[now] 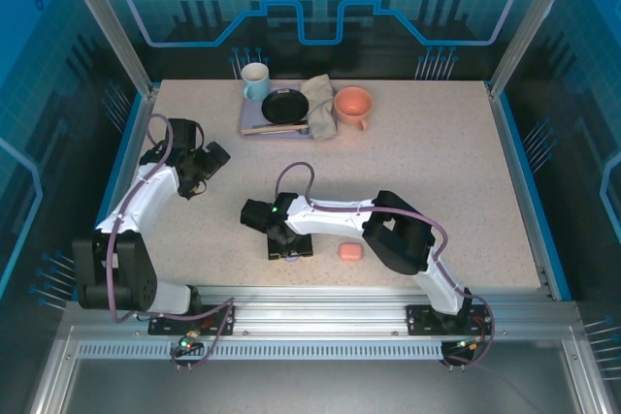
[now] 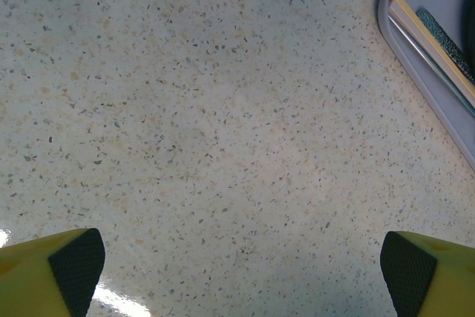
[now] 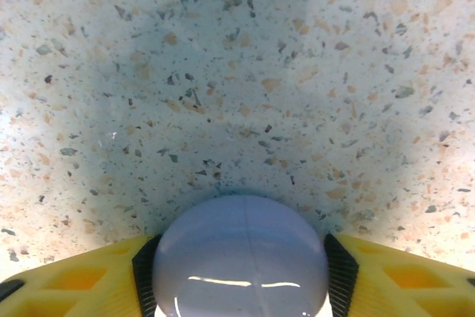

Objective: Insert the wireless bluetooth earbuds into the charging case

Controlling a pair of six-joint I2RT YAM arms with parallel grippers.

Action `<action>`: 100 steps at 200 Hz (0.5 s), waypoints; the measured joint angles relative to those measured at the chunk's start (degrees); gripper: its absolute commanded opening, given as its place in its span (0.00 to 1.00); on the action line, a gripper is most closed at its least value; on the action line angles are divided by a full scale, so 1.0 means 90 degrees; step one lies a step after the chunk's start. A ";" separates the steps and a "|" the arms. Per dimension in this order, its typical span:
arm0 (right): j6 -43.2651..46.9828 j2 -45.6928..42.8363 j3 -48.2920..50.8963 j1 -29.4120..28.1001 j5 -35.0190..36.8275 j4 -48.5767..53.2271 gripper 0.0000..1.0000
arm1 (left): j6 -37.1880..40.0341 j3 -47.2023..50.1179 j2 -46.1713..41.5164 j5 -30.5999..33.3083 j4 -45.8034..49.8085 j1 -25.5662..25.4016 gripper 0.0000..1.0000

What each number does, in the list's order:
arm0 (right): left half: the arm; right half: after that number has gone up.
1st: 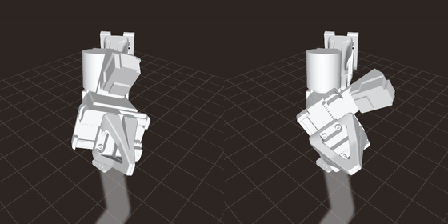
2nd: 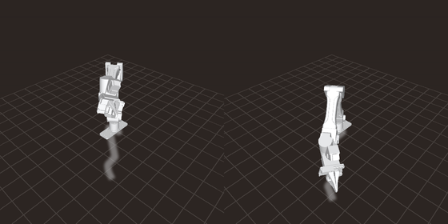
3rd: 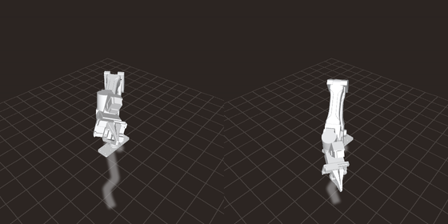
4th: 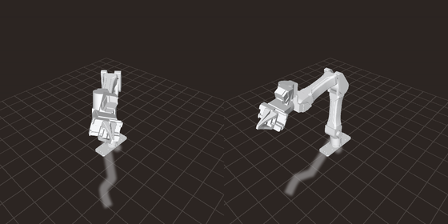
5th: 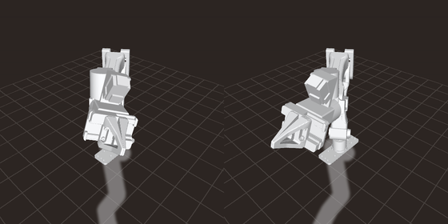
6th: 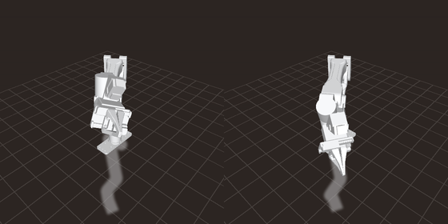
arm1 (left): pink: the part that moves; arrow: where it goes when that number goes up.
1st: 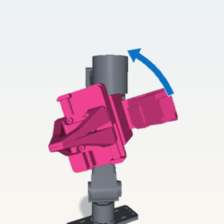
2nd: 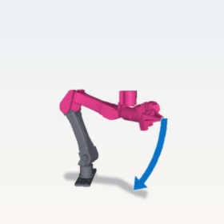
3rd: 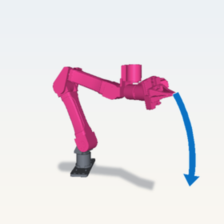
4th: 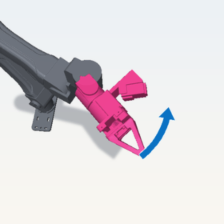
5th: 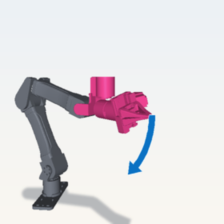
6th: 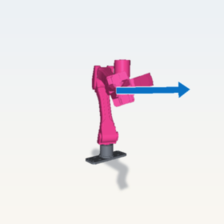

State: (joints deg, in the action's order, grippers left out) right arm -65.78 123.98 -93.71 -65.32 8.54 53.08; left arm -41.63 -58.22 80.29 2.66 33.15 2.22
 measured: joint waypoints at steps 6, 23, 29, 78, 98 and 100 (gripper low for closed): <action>0.0002 0.0002 0.0000 0.0000 -0.0002 -0.0012 0.56 | -0.0002 0.0000 -0.0002 0.0000 -0.0002 0.0000 0.99; 0.0036 0.0002 0.0000 0.0000 -0.0007 -0.0024 0.52 | 0.0000 0.0000 -0.0002 -0.0002 -0.0002 0.0000 0.99; 0.0041 0.0000 0.0000 0.0000 -0.0007 -0.0024 0.52 | 0.0002 0.0000 -0.0005 -0.0005 -0.0002 0.0000 0.99; 0.0044 -0.0291 0.0418 0.0005 0.0015 -0.0279 0.51 | 0.0022 0.0000 -0.0012 -0.0136 -0.0002 0.0000 0.99; 0.0046 -0.0525 0.0658 0.0032 0.0051 -0.0294 0.50 | 0.0075 0.0000 -0.0012 -0.0211 -0.0002 0.0000 0.99; 0.0044 -0.0556 0.0680 0.0036 0.0053 -0.0294 0.50 | 0.0085 0.0000 -0.0012 -0.0219 -0.0002 0.0000 0.99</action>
State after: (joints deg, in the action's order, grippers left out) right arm -65.39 118.98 -87.59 -64.99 9.02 50.43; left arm -40.86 -58.22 80.18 0.69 33.12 2.22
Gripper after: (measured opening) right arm 0.505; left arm 0.989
